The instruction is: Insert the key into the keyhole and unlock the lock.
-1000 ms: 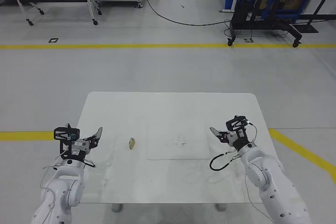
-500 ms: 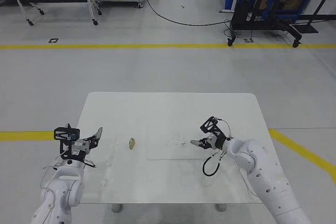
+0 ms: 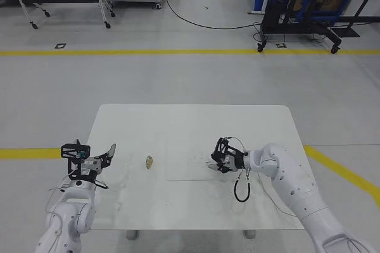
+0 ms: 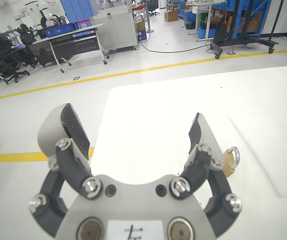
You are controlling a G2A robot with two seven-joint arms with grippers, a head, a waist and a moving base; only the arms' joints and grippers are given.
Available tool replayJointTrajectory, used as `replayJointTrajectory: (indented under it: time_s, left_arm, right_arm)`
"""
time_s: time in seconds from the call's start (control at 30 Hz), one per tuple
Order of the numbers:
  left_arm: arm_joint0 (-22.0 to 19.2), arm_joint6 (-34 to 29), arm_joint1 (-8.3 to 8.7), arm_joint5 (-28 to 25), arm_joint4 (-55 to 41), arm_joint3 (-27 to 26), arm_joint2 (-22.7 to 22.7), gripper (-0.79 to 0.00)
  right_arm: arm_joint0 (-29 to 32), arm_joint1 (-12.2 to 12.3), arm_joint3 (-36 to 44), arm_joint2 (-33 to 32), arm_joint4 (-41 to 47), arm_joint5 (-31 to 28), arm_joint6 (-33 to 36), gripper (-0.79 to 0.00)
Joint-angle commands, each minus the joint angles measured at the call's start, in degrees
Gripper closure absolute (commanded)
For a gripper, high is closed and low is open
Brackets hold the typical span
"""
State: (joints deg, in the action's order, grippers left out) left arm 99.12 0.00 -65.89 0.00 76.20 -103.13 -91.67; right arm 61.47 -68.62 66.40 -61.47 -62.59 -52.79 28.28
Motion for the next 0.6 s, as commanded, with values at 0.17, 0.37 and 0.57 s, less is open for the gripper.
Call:
replayJointTrajectory:
  time_s: [0.17, 0.37, 0.57]
  left_arm:
    - [0.00, 0.00, 0.00, 0.00, 0.00, 0.00, 0.00, -0.785]
    - [0.00, 0.00, 0.00, 0.00, 0.00, 0.00, 0.00, -0.785]
    - [0.00, 0.00, 0.00, 0.00, 0.00, 0.00, 0.00, -0.785]
  right_arm:
    - [-0.70, -0.35, -0.01, 3.07, -6.28, 1.35, -5.54, -0.274]
    - [-0.85, -0.43, -0.52, 4.22, -10.00, 4.22, -9.42, 0.000]
    - [-0.86, -0.26, -0.60, 4.64, -11.95, 4.23, -12.59, 0.000]
